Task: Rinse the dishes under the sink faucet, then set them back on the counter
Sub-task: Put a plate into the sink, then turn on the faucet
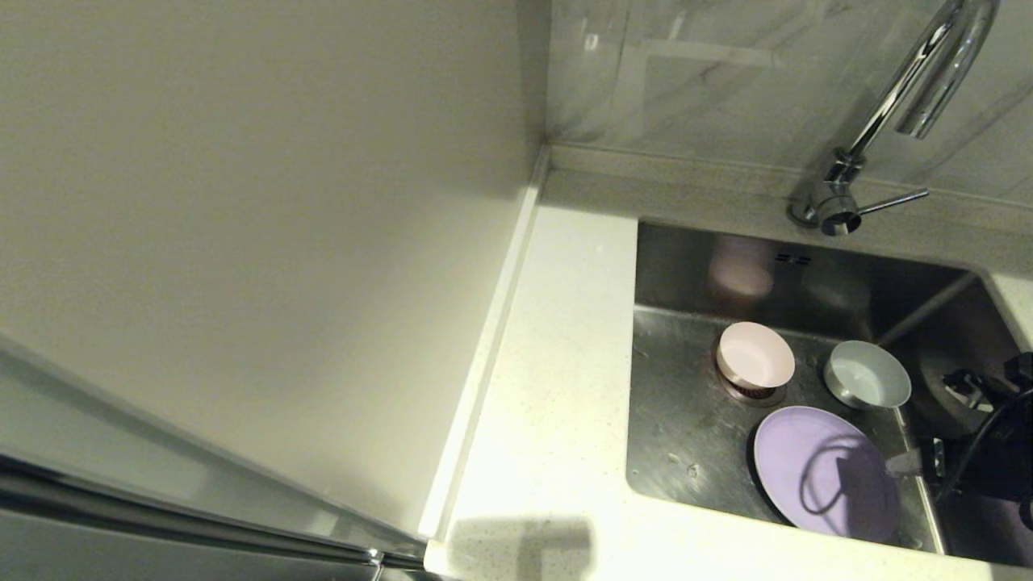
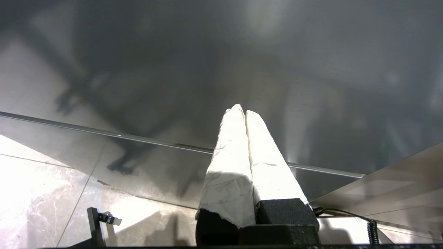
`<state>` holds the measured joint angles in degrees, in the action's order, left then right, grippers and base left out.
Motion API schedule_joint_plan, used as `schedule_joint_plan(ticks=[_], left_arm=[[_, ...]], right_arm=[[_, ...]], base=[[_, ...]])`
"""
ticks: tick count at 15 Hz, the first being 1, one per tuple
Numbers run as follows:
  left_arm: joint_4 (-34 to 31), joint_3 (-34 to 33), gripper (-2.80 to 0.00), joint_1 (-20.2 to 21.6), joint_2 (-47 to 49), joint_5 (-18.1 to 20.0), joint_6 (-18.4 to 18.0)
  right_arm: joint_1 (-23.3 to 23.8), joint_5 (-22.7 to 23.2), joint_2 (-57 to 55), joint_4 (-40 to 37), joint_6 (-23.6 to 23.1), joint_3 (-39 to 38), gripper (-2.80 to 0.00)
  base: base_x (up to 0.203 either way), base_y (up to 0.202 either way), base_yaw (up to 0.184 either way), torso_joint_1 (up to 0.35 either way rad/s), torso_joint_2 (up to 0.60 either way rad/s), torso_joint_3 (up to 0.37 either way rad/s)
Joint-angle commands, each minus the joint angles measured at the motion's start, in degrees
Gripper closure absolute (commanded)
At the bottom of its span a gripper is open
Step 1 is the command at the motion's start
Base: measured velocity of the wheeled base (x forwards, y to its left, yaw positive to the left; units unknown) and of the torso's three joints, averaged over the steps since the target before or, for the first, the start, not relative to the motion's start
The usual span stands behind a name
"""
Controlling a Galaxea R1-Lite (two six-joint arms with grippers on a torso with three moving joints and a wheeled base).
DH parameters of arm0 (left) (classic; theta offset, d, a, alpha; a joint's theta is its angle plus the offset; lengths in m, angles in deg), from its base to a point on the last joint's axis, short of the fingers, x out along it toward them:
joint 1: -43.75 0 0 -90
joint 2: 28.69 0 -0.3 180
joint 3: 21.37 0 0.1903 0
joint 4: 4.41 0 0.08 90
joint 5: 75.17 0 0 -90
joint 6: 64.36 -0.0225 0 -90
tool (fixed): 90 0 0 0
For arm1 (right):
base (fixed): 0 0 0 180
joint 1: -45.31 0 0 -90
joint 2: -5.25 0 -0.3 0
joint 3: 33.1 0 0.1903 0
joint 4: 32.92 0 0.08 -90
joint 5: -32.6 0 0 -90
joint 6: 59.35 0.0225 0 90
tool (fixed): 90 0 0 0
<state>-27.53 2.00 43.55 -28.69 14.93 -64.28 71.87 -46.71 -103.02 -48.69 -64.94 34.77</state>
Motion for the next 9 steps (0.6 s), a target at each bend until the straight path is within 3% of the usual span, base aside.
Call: schedule_joint_plan(ticks=[1, 6, 9], left_arm=[[0.02, -0.18, 0.00, 0.03, 0.00, -0.01, 0.01], [0.02, -0.18, 0.00, 0.03, 0.00, -0.01, 0.01], [0.02, -0.18, 0.00, -0.04, 0.00, -0.01, 0.01]], right_arm=[[0.04, 0.00, 6.50, -0.11, 0.10, -1.47, -2.80], [3.81, -1.64, 21.72, -0.33, 1.27, -5.13, -2.80], [8.99, -9.44, 27.64, 0.02, 1.90, -3.91, -2.80]], base=[[0.000, 0.000, 0.000, 0.000, 0.00, 0.000], [0.000, 0.000, 0.000, 0.000, 0.00, 0.000], [0.000, 0.000, 0.000, 0.000, 0.00, 0.000]])
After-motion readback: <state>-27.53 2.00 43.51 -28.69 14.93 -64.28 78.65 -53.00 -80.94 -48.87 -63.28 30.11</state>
